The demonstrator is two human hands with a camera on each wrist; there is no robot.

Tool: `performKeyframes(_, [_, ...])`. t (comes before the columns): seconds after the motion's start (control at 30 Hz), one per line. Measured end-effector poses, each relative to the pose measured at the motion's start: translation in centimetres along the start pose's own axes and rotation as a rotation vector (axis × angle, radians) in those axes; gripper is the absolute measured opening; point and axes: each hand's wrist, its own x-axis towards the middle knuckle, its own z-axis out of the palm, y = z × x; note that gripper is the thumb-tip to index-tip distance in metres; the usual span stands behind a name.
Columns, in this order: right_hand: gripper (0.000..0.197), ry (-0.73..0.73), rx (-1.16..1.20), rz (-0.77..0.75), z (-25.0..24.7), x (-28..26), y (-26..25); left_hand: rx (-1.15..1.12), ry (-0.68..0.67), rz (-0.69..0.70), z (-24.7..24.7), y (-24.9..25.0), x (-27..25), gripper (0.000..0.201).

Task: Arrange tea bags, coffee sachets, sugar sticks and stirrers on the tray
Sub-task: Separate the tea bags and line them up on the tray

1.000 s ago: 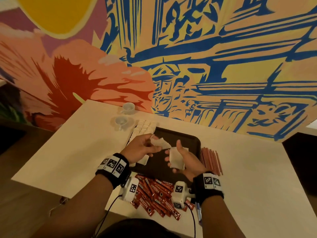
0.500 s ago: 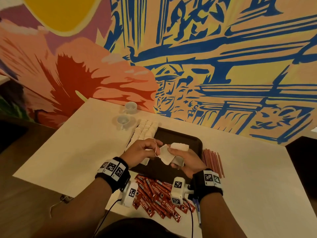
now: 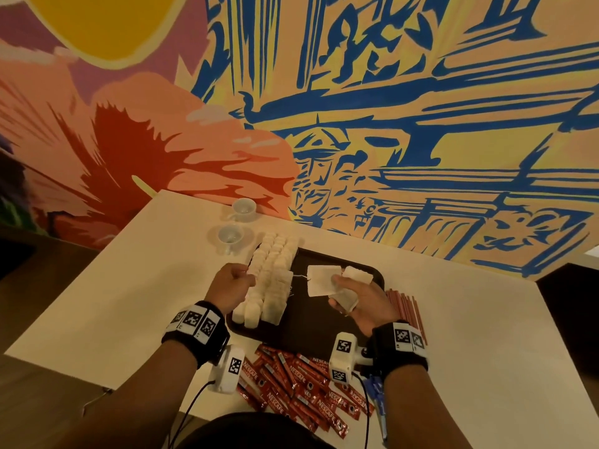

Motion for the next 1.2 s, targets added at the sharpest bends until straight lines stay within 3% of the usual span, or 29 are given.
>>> performKeyframes(0.1, [0.028, -0.003, -0.003, 0.006, 0.7, 0.3, 0.1, 0.011, 0.010, -0.012, -0.1, 0.1, 1.0, 0.048])
performKeyframes(0.3, [0.026, -0.029, -0.015, 0.035, 2.7, 0.7, 0.7, -0.039, -0.412, 0.063, 1.5, 2.1, 0.0, 0.042])
performKeyframes(0.4, [0.031, -0.065, -0.051, 0.048, 3.7, 0.9, 1.3, 0.012, -0.540, 0.111, 2.5, 2.1, 0.3, 0.040])
performKeyframes(0.53, [0.042, -0.057, -0.054, 0.099, 4.4, 1.5, 2.3, 0.050, -0.530, 0.240, 3.2, 2.1, 1.1, 0.018])
performKeyframes(0.7, [0.031, 0.067, 0.080, 0.183, 3.8, 1.9, 3.5, 0.083, -0.463, 0.235, 2.1, 2.8, 3.4, 0.003])
performKeyframes(0.8, [0.034, 0.147, 0.139, 0.201, 3.4, 1.8, 4.2, 0.229, -0.468, 0.240, 0.9, 2.1, 5.8, 0.009])
performKeyframes(0.97, [0.044, 0.264, 0.179, 0.237, 3.3, 1.1, 5.2, 0.729, -0.557, 0.323, 1.0, -0.3, 9.1, 0.033])
performKeyframes(1.2, [0.033, 0.284, 0.063, 0.254, 2.8, 0.0, 6.5, 1.142, -0.746, 0.387, 3.8, -2.9, 9.5, 0.031])
